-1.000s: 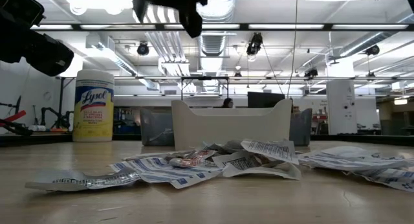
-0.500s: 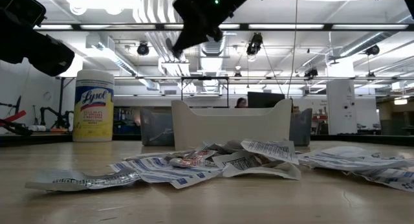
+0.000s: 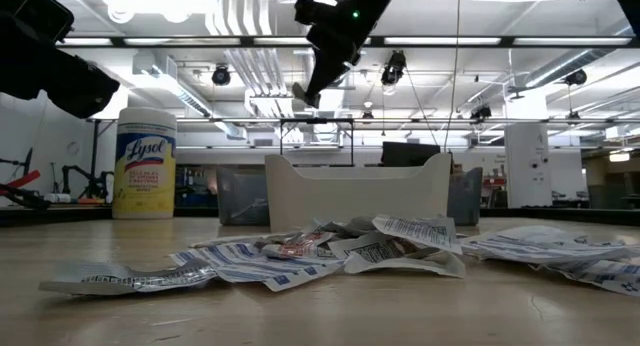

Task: Pick & Place First Aid Supplies
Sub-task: Put the alcohol pad into the left black bin

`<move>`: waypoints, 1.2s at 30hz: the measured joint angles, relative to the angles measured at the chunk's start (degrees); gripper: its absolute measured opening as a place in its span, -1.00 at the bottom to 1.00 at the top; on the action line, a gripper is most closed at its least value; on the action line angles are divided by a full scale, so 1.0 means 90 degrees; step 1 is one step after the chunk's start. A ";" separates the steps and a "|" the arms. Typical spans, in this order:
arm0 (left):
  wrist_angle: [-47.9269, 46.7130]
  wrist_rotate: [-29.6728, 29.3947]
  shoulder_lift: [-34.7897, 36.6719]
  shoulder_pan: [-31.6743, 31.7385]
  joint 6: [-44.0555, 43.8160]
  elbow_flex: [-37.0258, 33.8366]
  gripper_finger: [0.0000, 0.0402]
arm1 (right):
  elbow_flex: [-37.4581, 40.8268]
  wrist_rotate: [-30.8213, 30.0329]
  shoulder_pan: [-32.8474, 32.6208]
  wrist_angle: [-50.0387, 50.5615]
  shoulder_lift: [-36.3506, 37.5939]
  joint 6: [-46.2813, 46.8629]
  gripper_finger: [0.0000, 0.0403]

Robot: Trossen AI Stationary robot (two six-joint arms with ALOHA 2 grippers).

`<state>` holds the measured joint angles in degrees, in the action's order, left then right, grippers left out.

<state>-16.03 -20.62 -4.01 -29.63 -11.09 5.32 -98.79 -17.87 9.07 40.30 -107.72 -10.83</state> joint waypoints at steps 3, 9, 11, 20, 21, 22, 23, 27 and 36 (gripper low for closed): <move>0.0000 -0.0122 -0.0001 -0.0001 0.0000 0.0000 -0.12 | -0.0232 0.0420 0.0209 0.0253 -0.0015 -0.0036 -0.96; 0.0000 -0.0240 -0.0001 -0.0002 -0.0002 0.0000 -0.12 | -0.0323 0.0968 0.0573 0.0340 -0.0024 -0.0042 -0.96; 0.0000 -0.0240 -0.0001 -0.0002 -0.0005 0.0000 -0.12 | -0.0308 0.1121 0.0651 0.0345 -0.0027 -0.0047 -0.96; 0.0002 -0.0504 -0.0001 -0.0001 -0.0007 0.0000 -0.12 | -0.0133 0.1513 0.0818 0.0314 -0.0059 -0.0204 -0.96; 0.0002 -0.0548 -0.0001 -0.0001 -0.0007 0.0000 -0.12 | -0.0133 0.1623 0.0820 0.0280 -0.0113 -0.0206 -0.96; 0.0002 -0.0575 -0.0001 0.0000 -0.0006 0.0000 -0.12 | -0.0135 0.1728 0.0837 0.0270 -0.0163 -0.0207 -0.96; 0.0002 -0.0583 -0.0001 -0.0002 -0.0007 0.0000 -0.12 | -0.0135 0.1811 0.0839 0.0286 -0.0255 -0.0231 -0.96; 0.0005 -0.0604 -0.0001 0.0000 -0.0059 0.0000 -0.12 | -0.0129 0.1875 0.0844 0.0285 -0.0734 -0.0470 -0.96; 0.0005 -0.0605 -0.0001 -0.0002 -0.0165 0.0000 -0.12 | -0.0202 0.2221 0.1015 0.0291 -0.1546 -0.0544 -0.96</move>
<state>-15.99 -26.06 -4.01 -29.65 -12.58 5.32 -100.61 2.11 18.21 42.91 -121.64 -15.73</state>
